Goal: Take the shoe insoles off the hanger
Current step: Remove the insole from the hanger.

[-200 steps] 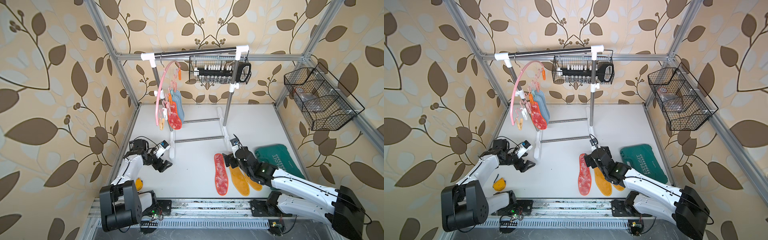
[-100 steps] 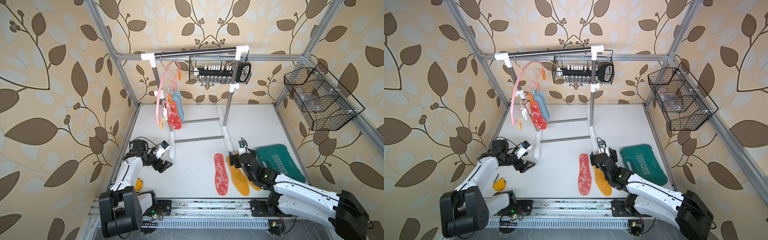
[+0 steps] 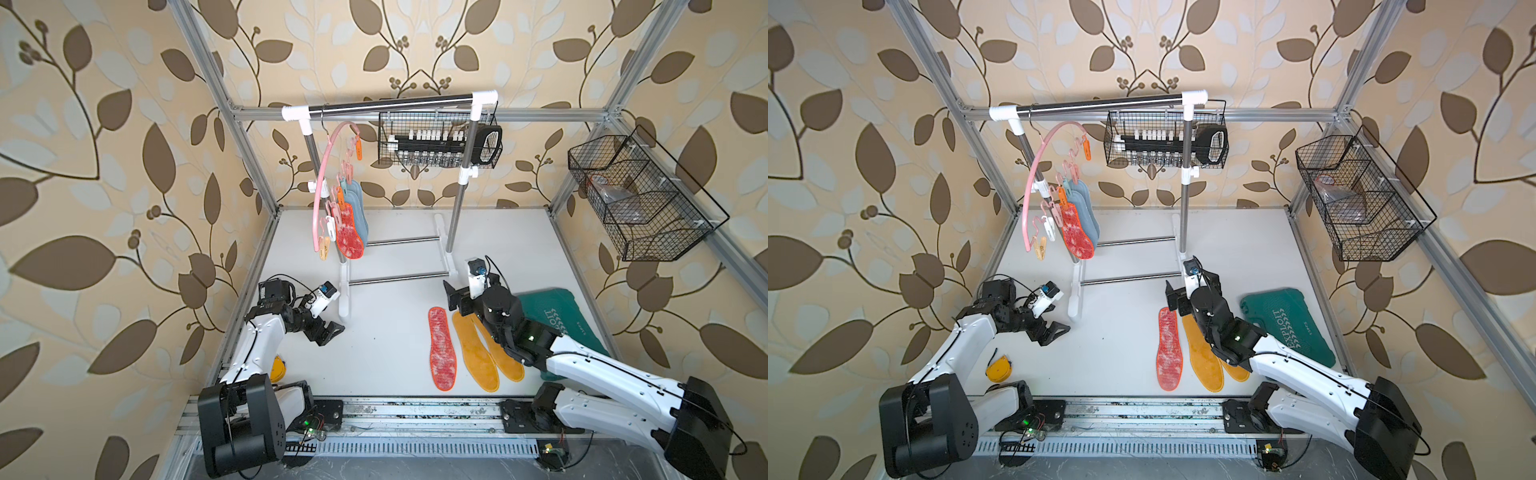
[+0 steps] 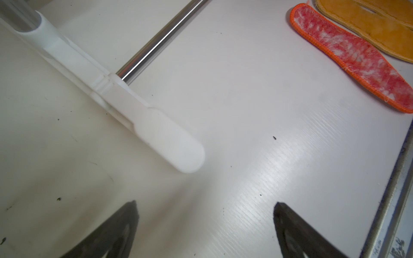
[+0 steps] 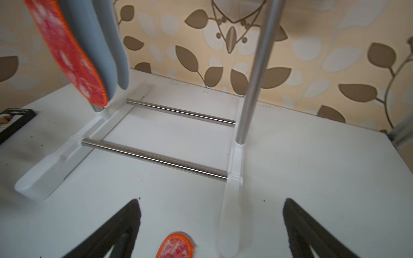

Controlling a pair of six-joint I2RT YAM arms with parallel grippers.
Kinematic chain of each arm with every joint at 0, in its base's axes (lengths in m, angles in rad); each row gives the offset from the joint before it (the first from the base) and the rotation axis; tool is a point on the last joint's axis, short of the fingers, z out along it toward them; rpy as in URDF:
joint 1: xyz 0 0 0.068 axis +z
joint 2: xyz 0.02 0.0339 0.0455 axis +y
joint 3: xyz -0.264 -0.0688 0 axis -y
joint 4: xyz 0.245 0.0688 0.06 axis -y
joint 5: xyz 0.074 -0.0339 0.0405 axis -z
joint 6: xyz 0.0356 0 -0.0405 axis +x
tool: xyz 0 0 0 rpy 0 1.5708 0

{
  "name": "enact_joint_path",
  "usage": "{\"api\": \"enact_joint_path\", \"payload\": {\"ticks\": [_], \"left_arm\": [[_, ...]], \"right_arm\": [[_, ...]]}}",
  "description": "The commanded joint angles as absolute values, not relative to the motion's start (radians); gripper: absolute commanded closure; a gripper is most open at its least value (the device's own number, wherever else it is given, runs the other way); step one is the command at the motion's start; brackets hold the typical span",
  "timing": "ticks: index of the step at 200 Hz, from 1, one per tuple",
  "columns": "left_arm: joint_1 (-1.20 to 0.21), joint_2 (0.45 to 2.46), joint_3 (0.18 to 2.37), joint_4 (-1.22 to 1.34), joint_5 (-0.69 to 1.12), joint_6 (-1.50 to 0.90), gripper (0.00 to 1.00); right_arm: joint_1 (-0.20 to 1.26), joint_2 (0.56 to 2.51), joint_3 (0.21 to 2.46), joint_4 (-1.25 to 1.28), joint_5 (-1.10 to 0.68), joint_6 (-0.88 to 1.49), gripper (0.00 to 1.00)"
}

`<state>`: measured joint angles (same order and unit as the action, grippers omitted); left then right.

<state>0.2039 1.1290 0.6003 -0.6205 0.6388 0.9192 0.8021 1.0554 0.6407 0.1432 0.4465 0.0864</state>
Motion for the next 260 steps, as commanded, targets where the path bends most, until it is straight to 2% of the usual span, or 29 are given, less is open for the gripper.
{"api": "enact_joint_path", "payload": {"ticks": [1,31,78,145,222,260], "left_arm": [[0.214,1.114,0.592,-0.643,0.68,0.938,0.03],[0.215,1.117,0.593,-0.644,0.68,0.936,0.03],[0.218,1.12,0.609,-0.657,0.685,0.926,0.02],[0.225,1.111,0.612,-0.663,0.692,0.92,0.02],[0.224,1.129,0.618,-0.678,0.695,0.935,0.02],[0.225,1.136,0.62,-0.679,0.693,0.936,0.02]], "right_arm": [[0.803,1.145,0.731,0.193,0.145,-0.069,0.02],[0.812,1.274,0.81,0.272,-0.062,-0.165,0.02],[0.813,1.487,0.97,0.351,-0.273,-0.279,0.02],[0.811,1.751,1.195,0.44,-0.319,-0.247,0.02],[0.778,1.999,1.407,0.529,-0.203,-0.186,0.02],[0.758,2.102,1.486,0.525,-0.287,-0.155,0.05]]}}
